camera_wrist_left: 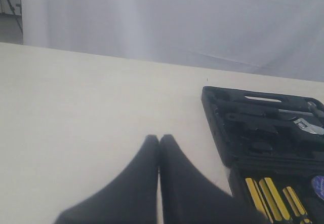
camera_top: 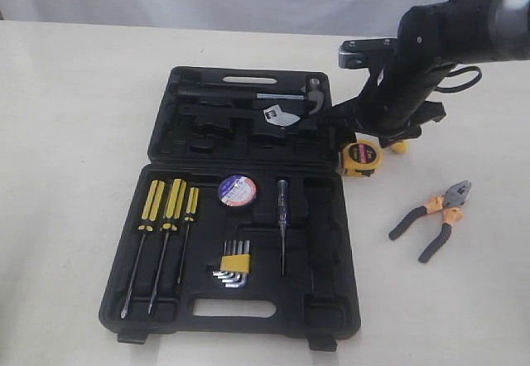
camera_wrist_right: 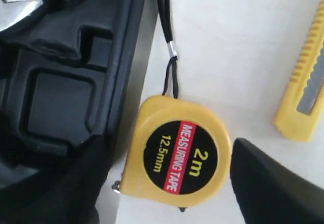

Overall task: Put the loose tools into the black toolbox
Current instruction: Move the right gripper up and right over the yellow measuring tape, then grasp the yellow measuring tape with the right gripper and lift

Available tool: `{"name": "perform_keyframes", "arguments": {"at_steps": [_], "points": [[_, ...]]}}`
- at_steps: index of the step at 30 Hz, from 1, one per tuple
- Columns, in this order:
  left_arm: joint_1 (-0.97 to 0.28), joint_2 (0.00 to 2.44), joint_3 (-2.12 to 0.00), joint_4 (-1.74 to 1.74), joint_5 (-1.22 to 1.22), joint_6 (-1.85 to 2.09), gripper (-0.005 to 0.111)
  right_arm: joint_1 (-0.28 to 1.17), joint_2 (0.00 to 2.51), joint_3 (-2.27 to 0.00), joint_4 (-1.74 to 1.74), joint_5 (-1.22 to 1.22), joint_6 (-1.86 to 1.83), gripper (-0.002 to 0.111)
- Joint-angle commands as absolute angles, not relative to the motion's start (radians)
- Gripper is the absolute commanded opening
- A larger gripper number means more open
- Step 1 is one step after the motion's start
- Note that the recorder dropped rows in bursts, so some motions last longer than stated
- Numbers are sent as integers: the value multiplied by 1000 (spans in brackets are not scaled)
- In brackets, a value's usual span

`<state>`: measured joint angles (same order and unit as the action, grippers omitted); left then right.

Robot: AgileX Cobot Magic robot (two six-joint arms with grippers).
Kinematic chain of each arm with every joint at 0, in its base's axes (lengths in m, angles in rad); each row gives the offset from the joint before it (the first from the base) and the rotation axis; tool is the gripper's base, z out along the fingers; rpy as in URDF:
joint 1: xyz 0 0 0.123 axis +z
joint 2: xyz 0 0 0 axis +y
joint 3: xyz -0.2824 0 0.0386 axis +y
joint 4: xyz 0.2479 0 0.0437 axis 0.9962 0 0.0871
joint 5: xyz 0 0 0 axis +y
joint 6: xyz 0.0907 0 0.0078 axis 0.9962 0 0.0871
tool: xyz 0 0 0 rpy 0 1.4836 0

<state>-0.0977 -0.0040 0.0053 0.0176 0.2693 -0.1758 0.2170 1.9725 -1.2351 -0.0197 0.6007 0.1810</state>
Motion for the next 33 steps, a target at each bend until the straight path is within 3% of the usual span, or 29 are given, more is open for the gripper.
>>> {"name": "perform_keyframes", "arguments": {"at_steps": [1,33], "points": [[-103,0,0,21,270,-175,0,211,1972,-1232,-38,580,198,66],[-103,0,0,21,270,-175,0,211,2031,-1232,-84,593,270,66]]}}
